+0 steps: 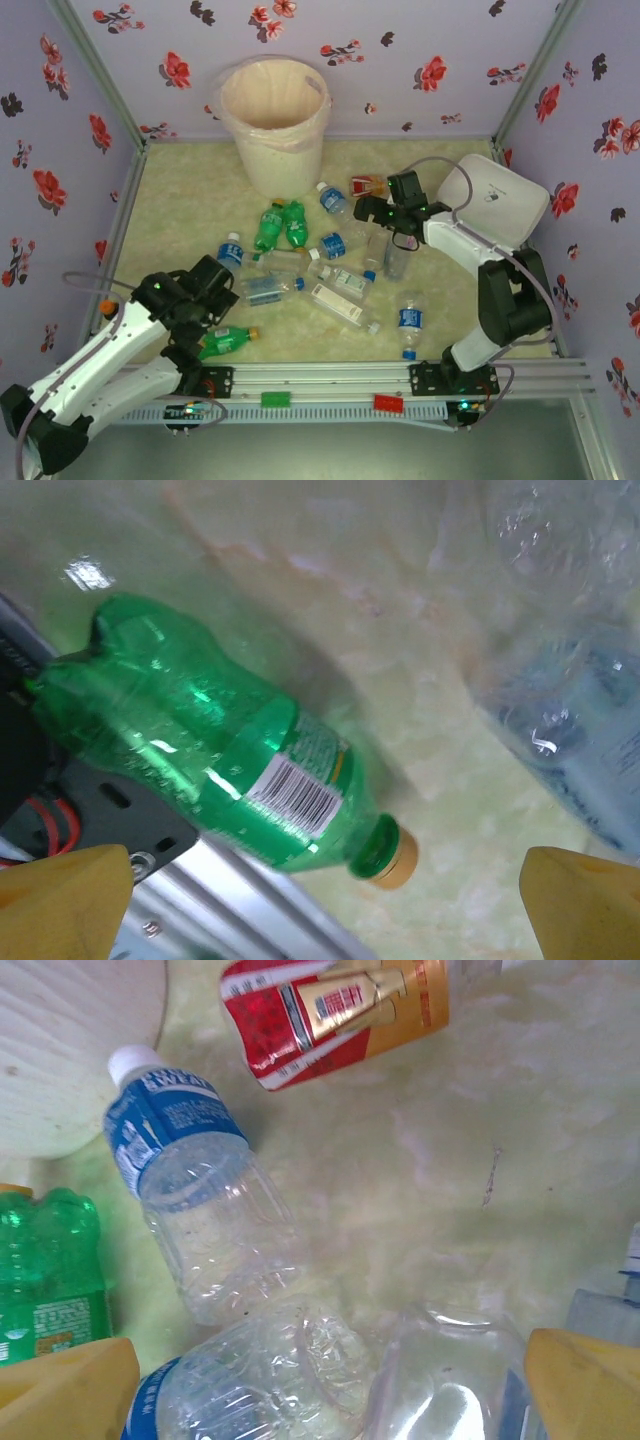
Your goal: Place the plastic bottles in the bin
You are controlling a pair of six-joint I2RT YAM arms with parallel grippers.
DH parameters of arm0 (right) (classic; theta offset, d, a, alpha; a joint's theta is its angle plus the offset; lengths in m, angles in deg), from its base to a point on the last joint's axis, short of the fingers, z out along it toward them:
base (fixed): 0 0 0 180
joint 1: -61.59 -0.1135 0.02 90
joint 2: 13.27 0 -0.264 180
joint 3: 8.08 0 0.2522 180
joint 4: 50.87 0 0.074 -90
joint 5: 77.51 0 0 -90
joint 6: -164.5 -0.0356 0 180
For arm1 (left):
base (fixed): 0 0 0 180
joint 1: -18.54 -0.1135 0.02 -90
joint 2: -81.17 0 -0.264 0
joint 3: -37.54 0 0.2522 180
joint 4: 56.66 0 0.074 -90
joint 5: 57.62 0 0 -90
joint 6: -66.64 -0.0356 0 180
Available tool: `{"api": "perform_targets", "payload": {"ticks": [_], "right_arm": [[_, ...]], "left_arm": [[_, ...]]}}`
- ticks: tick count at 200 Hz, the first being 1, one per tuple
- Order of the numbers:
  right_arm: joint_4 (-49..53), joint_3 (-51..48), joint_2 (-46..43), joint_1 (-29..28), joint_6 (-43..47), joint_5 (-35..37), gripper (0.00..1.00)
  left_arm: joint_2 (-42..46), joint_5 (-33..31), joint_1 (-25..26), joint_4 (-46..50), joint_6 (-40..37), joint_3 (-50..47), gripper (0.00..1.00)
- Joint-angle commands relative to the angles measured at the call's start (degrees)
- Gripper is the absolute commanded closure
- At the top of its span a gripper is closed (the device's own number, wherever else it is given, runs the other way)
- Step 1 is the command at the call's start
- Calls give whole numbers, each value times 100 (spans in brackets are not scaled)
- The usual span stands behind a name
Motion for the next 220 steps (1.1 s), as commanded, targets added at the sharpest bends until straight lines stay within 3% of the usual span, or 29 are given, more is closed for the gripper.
{"api": "perform_targets", "payload": {"ticks": [1, 49, 115, 157, 199, 220], "right_arm": [[154, 82, -359, -28, 92, 230, 1], [127, -103, -795, -32, 27, 381, 0], [255, -201, -1071, -33, 41, 547, 0], [299, -288, -1115, -26, 31, 601, 1], [336, -350, -1210, -26, 20, 653, 0], [324, -354, -1219, -33, -11, 598, 0]], "left_arm": [[45, -34, 119, 43, 850, -287, 0], [149, 25, 299, -467, 1748, -952, 0], [-309, 42, 319, -983, 1898, -1480, 0], [-304, -285, 272, -1484, 2083, -1947, 0], [-342, -427, -25, -2171, 1761, -2279, 9], [-351, -415, -177, -2238, 1618, -2325, 22]]}}
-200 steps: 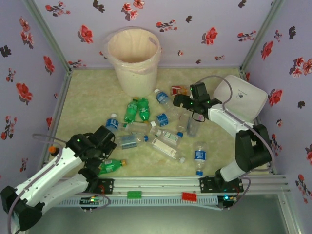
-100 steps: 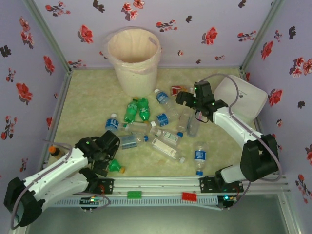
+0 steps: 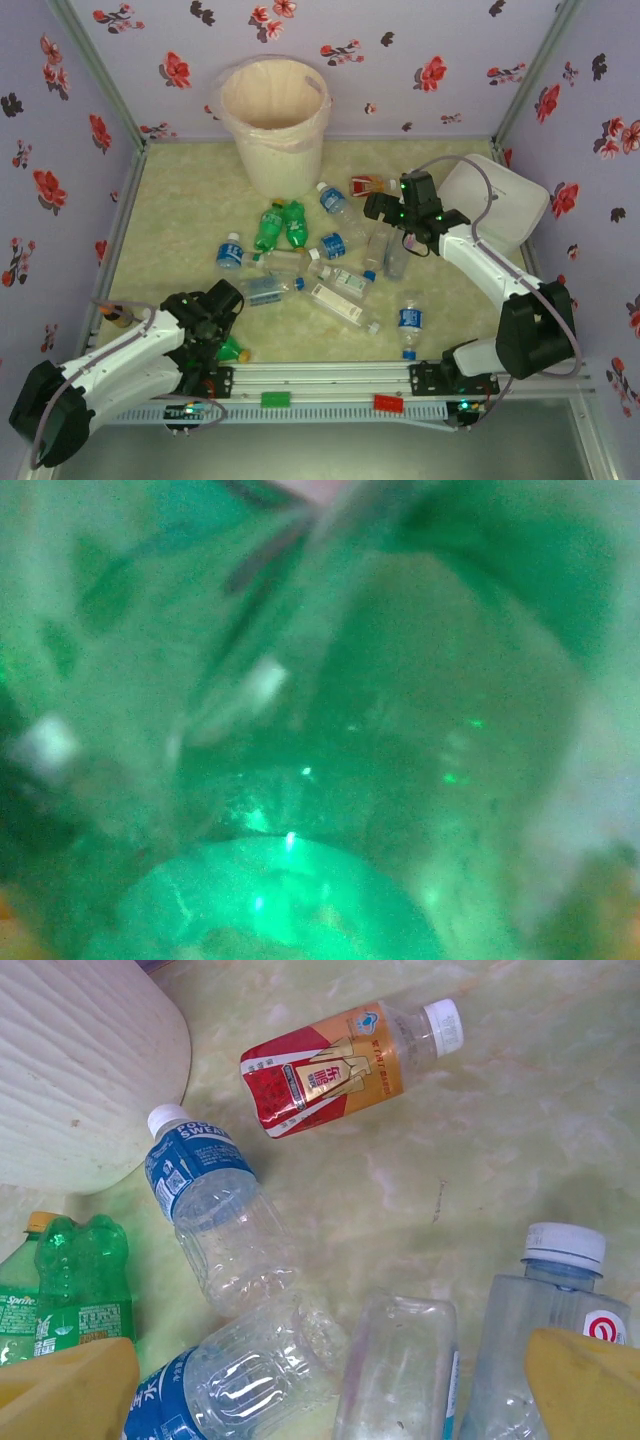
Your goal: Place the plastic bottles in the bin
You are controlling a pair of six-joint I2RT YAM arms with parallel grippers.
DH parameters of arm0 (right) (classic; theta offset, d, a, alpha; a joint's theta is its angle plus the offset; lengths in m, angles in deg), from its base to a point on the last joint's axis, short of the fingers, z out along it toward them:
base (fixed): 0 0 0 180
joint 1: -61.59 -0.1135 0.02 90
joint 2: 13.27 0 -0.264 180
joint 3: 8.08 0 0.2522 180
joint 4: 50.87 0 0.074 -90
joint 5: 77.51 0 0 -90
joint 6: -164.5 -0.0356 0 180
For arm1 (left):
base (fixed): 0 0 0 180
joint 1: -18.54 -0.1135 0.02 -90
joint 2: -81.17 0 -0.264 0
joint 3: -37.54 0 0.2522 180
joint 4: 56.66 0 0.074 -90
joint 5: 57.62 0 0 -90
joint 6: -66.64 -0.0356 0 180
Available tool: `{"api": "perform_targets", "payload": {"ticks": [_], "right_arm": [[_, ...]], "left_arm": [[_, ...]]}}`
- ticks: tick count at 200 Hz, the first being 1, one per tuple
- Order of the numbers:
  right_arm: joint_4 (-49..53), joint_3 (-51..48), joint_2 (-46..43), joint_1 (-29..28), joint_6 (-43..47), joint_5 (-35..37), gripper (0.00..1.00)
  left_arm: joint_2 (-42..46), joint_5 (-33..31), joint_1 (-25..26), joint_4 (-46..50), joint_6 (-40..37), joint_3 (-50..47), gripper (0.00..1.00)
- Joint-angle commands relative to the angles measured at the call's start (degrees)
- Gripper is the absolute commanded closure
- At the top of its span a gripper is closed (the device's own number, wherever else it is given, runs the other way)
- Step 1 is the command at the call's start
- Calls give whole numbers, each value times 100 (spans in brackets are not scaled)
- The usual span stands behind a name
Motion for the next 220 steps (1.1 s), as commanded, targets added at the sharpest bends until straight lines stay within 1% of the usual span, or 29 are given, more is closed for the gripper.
{"api": "perform_targets", "payload": {"ticks": [1, 18, 30, 51, 66, 87, 97, 115, 131, 143, 154, 169, 185, 200, 211, 220], "right_arm": [[69, -68, -163, -33, -30, 116, 1], [49, -81, -156, -37, -61, 87, 0], [35, -94, -147, -34, -70, 87, 0], [36, -103, -131, -33, -78, 81, 0], [45, -108, -130, -32, -70, 82, 0], [40, -126, -129, -40, -78, 88, 0], [43, -123, -131, -33, -71, 95, 0], [44, -123, -128, -33, -76, 91, 0], [69, -140, -144, -33, -65, 102, 0], [80, -165, -159, -32, -67, 104, 0], [51, -190, -172, -37, -111, 89, 0], [-31, -224, -164, -48, -181, -46, 0], [-9, -219, -138, -73, -205, -163, 0], [43, -210, -128, -111, -226, -83, 0], [46, -226, -150, -129, -266, -54, 0], [88, -235, -164, -152, -282, -70, 0]], "left_arm": [[-44, -420, -196, -474, -127, -293, 23], [18, -516, -423, -358, -407, -203, 33], [76, -623, -649, -313, -685, -85, 38], [205, -645, -1290, -268, -1369, 224, 45], [256, -732, -1737, -92, -1930, 616, 46], [198, -1044, -2317, 96, -2853, 1404, 46], [101, -1135, -2576, -13, -3367, 1765, 46], [-162, -1068, -3143, -621, -4314, 2394, 48], [-540, -992, -3474, -1087, -5112, 3065, 49], [-879, -901, -3560, -1577, -5691, 3573, 48], [-1221, -690, -3578, -2090, -6160, 4021, 48], [-1762, -410, -3579, -2524, -6602, 4762, 48], [-2292, 29, -3579, -3059, -6801, 5461, 48], [-2691, 431, -3512, -3757, -6854, 5906, 49], [-2955, 547, -3398, -4145, -6945, 6256, 49], [-3197, 578, -3302, -4278, -7091, 6634, 50]]}}
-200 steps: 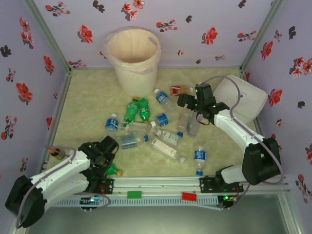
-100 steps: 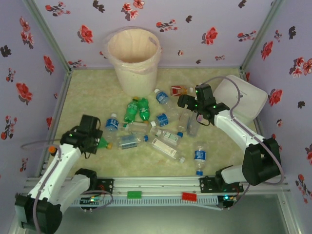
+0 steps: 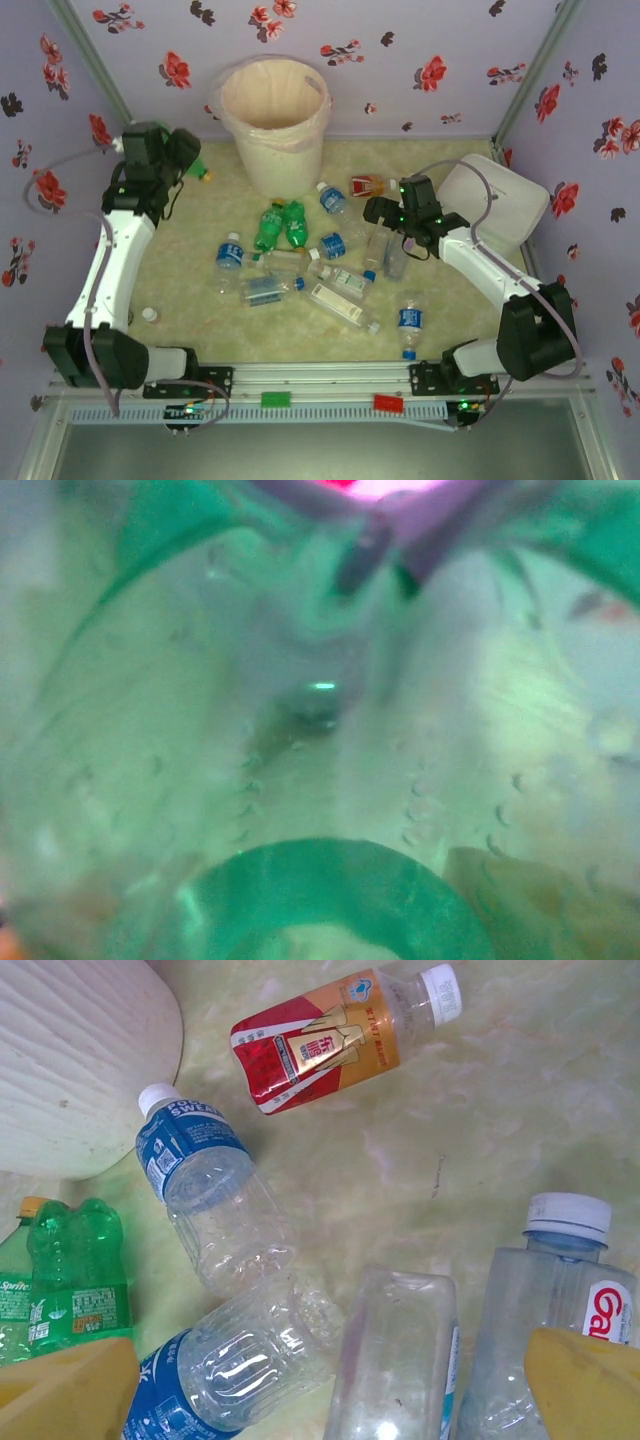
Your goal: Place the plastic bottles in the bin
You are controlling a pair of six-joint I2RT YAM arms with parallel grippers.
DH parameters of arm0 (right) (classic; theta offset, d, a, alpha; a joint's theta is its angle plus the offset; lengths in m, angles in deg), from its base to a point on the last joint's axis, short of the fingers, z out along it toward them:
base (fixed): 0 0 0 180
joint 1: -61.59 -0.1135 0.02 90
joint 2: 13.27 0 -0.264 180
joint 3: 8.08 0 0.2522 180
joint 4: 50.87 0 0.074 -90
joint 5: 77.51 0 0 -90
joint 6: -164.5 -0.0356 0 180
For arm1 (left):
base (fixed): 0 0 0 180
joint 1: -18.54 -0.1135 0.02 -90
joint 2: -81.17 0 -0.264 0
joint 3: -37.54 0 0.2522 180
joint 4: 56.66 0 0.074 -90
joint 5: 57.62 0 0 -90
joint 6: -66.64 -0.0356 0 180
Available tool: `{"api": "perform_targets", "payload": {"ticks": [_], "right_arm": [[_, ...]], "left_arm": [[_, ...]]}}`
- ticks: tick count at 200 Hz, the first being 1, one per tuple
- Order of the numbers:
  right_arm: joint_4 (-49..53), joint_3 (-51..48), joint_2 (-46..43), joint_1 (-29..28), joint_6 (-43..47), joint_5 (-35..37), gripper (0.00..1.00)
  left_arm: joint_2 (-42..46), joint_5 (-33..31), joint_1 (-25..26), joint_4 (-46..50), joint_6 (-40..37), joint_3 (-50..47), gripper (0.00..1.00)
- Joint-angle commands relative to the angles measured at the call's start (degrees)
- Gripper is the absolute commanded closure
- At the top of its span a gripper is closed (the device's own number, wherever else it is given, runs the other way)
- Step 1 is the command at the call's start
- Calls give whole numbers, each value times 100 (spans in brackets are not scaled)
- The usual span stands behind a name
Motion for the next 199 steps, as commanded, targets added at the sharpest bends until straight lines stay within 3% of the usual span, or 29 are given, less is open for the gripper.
{"api": "perform_targets", "payload": {"ticks": [1, 43, 72, 111, 173, 199], "right_arm": [[84, -68, -118, -66, -151, -21, 0], [410, -160, -434, -165, -346, 251, 0], [286, -473, -839, -214, -546, 370, 0], [-308, -803, -976, -215, -1060, 280, 0], [-74, -719, -1255, -232, -1225, 290, 1], [-45, -824, -1425, -247, -1375, 350, 0]], "left_arm": [[-467, 542, 211, -1150, -699, 815, 50], [-1797, 721, 677, -991, -1547, 2871, 51], [-2998, 865, 965, -286, -2259, 4703, 52], [-4450, 955, 1176, 537, -2563, 6645, 53], [-5281, 947, 1197, 403, -3028, 6731, 51], [-5458, 937, 1195, 371, -2964, 6744, 42]]}}
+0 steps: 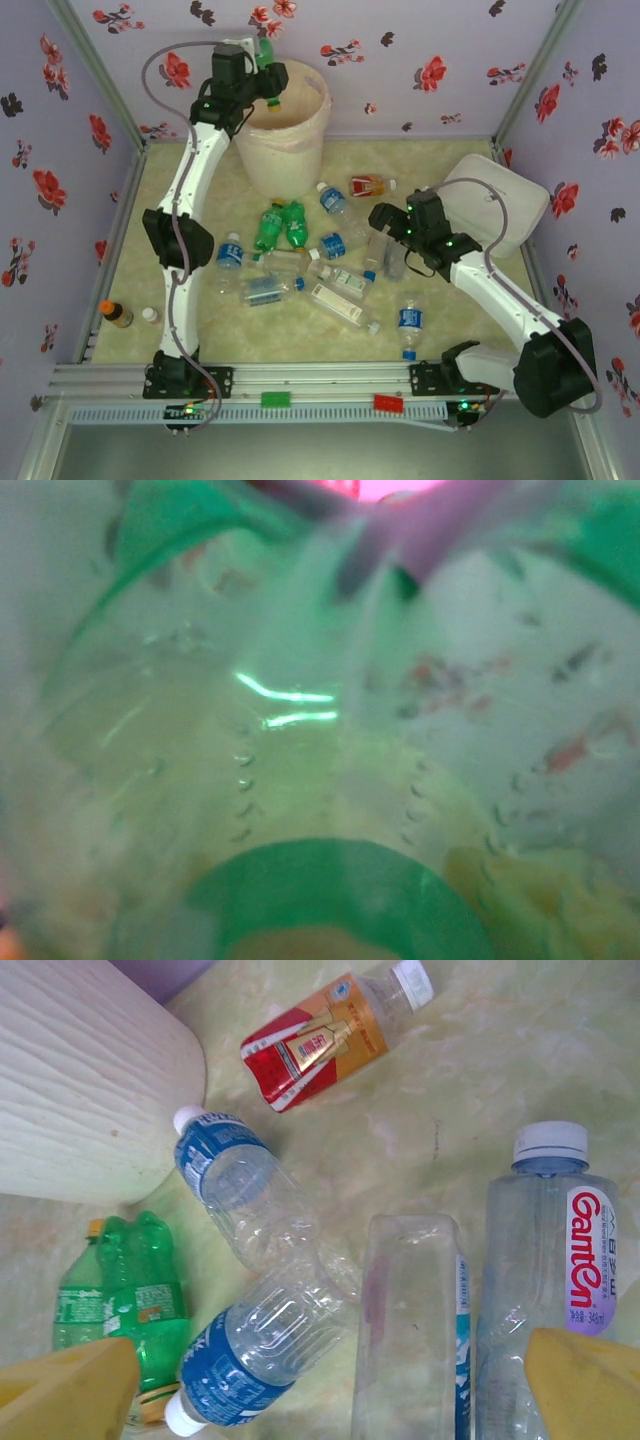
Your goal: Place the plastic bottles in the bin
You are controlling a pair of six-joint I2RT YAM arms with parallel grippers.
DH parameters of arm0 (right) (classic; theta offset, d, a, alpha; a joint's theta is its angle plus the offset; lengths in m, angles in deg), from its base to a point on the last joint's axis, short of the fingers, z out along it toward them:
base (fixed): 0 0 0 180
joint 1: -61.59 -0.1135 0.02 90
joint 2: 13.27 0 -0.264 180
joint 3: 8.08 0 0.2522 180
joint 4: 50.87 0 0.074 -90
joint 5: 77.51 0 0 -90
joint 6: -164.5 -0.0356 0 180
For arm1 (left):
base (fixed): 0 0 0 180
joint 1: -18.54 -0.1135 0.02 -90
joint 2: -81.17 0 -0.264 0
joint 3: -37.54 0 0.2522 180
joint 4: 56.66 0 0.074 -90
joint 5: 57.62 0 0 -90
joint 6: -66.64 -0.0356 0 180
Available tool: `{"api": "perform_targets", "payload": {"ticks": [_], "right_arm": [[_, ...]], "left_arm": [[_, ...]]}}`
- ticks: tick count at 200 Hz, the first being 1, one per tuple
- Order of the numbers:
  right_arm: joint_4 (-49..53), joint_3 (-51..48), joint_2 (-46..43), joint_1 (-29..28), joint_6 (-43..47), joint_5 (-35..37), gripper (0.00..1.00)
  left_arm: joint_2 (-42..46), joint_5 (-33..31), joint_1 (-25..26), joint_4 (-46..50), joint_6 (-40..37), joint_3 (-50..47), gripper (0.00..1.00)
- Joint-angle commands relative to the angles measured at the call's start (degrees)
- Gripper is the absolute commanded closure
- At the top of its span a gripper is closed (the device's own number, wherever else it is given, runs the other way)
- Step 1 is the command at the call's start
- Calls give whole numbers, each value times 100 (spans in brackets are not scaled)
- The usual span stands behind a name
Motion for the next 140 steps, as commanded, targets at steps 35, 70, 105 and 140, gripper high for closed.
{"api": "perform_targets", "payload": {"ticks": [35, 70, 105, 140], "right_arm": [[-149, -330, -204, -73, -477, 246, 0], [-29, -197, -150, -82, -420, 267, 0], [456, -44, -140, -83, -152, 437, 0], [1358, 206, -255, -91, 170, 705, 0]], "left_arm": [[102, 61, 8, -64, -220, 136, 0], [605, 85, 18, -86, -352, 79, 0], [1722, 390, 95, -405, -295, -1169, 0], [3433, 666, 366, -1992, -200, -4173, 0]]}}
